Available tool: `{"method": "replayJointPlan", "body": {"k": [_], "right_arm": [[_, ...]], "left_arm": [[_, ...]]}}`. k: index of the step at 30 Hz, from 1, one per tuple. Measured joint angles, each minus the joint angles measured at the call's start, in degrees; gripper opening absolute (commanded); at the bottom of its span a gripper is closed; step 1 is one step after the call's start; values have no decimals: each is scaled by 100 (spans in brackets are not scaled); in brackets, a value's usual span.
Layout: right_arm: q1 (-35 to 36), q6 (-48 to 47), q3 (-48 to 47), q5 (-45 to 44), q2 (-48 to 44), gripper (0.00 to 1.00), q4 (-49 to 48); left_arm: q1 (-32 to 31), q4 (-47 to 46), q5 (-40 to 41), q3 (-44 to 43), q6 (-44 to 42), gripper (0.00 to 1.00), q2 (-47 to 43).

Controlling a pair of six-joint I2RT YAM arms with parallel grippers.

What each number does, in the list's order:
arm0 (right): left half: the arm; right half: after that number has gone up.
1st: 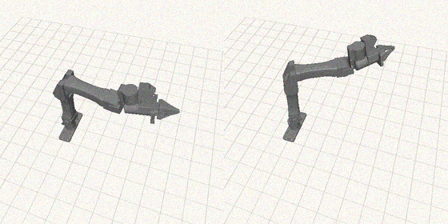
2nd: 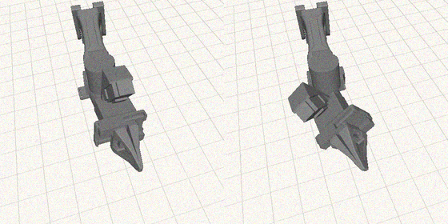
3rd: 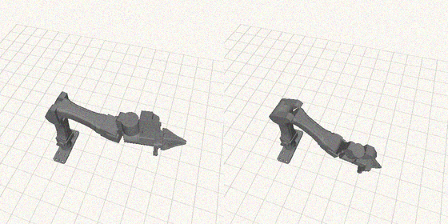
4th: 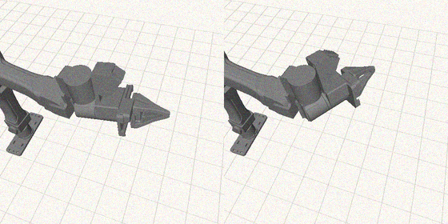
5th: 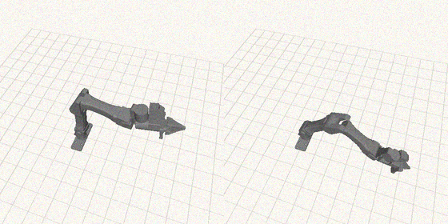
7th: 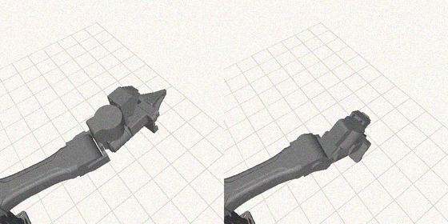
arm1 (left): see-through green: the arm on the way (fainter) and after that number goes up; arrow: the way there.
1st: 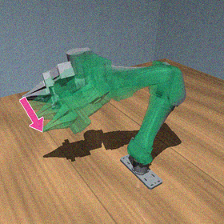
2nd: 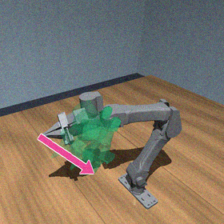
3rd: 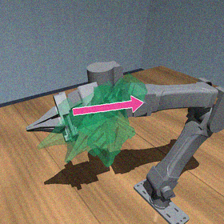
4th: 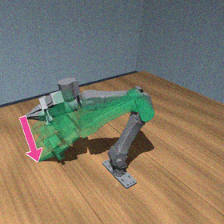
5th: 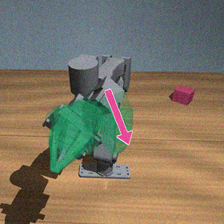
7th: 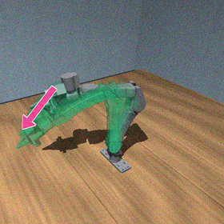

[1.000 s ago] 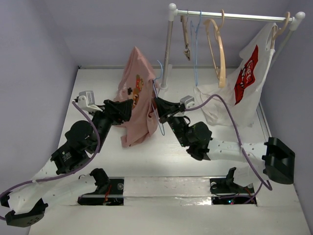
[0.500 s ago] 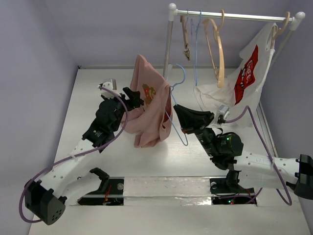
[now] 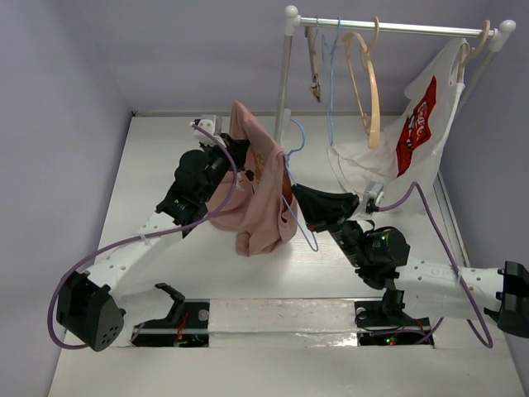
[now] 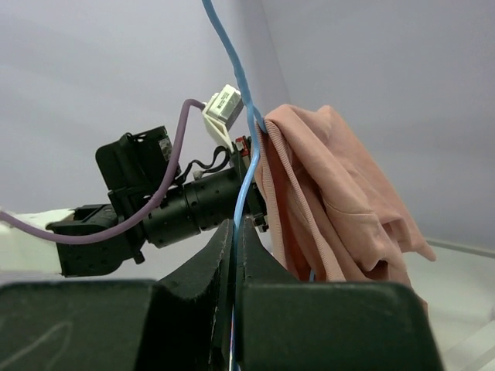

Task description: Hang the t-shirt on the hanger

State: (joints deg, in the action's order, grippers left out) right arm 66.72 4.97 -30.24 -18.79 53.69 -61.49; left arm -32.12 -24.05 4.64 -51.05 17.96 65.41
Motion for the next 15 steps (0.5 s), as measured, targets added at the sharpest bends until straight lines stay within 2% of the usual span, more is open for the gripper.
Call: {"method": "replayJointPlan", "body": {"k": [4, 11, 15], "right_arm": [[0, -4, 9, -11, 90, 0, -118], [-37, -4, -2, -24, 442, 0, -343], [-181, 46, -44, 4, 643, 0, -382]], "left_arm": [[-2, -46, -164, 72, 72, 0, -155], [-2, -107, -356, 1113, 446, 0, -1545], [-249, -181, -483, 1587, 634, 0, -1945]]}}
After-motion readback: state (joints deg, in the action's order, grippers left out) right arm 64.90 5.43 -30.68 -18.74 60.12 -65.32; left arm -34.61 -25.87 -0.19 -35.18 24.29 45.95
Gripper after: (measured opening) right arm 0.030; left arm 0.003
